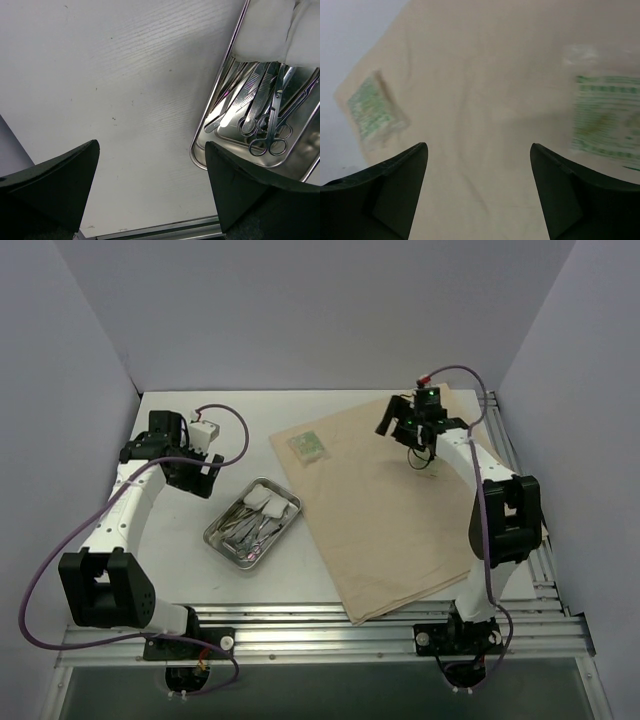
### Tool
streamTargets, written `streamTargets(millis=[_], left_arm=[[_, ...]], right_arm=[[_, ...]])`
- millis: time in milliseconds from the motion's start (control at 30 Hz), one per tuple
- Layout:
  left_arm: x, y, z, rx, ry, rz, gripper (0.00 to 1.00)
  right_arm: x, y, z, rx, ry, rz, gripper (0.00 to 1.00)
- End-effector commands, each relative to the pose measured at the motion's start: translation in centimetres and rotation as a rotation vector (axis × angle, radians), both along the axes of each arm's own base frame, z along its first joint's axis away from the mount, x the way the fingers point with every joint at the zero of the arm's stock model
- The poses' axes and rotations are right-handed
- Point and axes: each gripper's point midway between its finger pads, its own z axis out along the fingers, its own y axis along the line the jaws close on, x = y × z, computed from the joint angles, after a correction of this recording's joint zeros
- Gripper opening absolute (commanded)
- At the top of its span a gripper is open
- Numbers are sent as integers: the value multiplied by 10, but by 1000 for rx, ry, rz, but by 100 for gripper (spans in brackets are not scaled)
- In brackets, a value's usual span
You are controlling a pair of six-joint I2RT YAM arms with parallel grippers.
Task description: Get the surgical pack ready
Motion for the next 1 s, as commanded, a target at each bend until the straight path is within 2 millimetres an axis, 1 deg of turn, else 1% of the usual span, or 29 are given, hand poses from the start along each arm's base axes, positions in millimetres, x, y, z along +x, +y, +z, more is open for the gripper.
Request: streamTargets(millis=[0, 33, 67, 100, 167, 200, 233, 267, 300, 333, 367, 433, 467, 500, 533, 600, 633, 700, 733, 767, 800, 867, 900, 967], left_arm=[[11, 0, 14, 4, -34, 3, 96], [12, 1, 13, 5, -32, 5, 96], [12, 0, 12, 7, -28, 5, 96], [12, 1, 10, 12, -22, 8, 96], [12, 0, 9, 16, -14, 8, 96], [12, 0, 9, 19, -13, 8, 96], [12, 1, 9, 24, -11, 12, 96], [12, 1, 9, 25, -11, 11, 96], [12, 2, 9, 28, -11, 14, 96], [12, 1, 8, 28, -8, 13, 96], [12, 2, 8, 29, -8, 13, 96], [13, 2, 5, 31, -1, 14, 96], [14, 2, 5, 32, 1, 16, 96], [14, 2, 4, 33, 4, 17, 96], [15, 2, 2, 34, 11, 19, 96], [16, 2, 2, 35, 13, 18, 96], [17, 2, 2, 36, 16, 18, 96], [18, 2, 2, 36, 16, 15, 96], [18, 1, 1, 36, 17, 16, 96], [19, 1, 1, 36, 17, 16, 96], [19, 1, 1, 36, 17, 15, 96], [20, 1, -2, 35, 22, 16, 96], [21, 1, -2, 35, 24, 16, 96], [21, 0, -4, 36, 30, 15, 96]], right_arm=[[-24, -90, -16, -24, 88, -70, 79], [-25, -109, -22, -16, 99, -103, 78], [-28, -121, -32, -11, 114, -118, 77], [-28, -142, -35, 1, 114, -142, 76], [-28, -159, -48, 14, 136, -157, 74], [-29, -173, -51, 24, 141, -177, 73], [-26, -177, -53, 31, 134, -179, 73], [-27, -179, -61, 49, 145, -177, 72], [-26, -180, -64, 69, 141, -169, 70], [-23, -178, -65, 110, 126, -144, 66], [-23, -175, -75, 131, 142, -129, 64], [-23, -170, -84, 155, 156, -108, 62], [-18, -167, -90, 172, 147, -103, 61], [-18, -166, -94, 186, 149, -101, 59], [-19, -164, -103, 200, 161, -102, 59], [-18, -164, -110, 203, 169, -105, 58], [-18, -165, -117, 205, 176, -107, 56], [-18, -163, -123, 217, 185, -102, 56], [-17, -160, -128, 228, 187, -90, 54], [-16, -156, -128, 241, 184, -75, 53], [-16, -150, -129, 256, 185, -52, 50], [-16, -145, -134, 268, 191, -33, 46], [-16, -139, -135, 278, 192, -15, 42], [-17, -134, -140, 292, 197, -4, 38]])
